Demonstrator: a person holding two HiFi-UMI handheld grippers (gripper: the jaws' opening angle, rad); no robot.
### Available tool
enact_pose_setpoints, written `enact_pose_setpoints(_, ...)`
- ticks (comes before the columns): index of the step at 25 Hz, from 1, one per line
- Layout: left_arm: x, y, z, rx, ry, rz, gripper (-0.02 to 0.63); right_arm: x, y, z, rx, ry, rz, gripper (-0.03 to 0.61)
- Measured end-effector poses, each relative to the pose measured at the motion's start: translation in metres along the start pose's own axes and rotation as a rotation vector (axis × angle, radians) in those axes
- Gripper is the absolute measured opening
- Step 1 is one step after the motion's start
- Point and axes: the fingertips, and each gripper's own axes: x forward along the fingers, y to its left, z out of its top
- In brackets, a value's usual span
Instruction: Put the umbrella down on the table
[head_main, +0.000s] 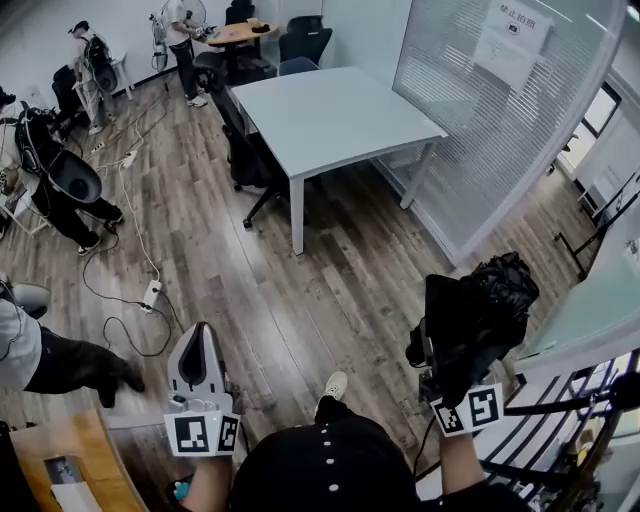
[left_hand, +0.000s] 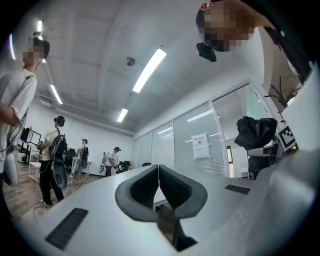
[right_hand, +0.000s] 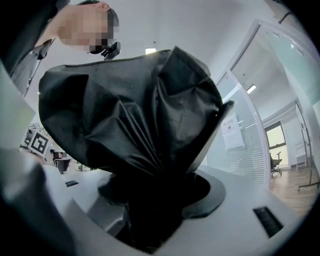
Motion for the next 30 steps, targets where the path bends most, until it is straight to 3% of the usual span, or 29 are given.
enact_pose_setpoints(21, 0.121, -0.029, -0.012, 0.018, -0.022, 0.052, 0.017, 0.107, -0.089, -0.006, 0.008, -0.011, 0.056, 0.264)
enact_pose_setpoints(30, 0.122, -0.044, -0.032, 0.019, 0.010, 0.111, 0.017, 0.132, -0.114, -0.021, 0.028, 0.000, 0.096, 0.264)
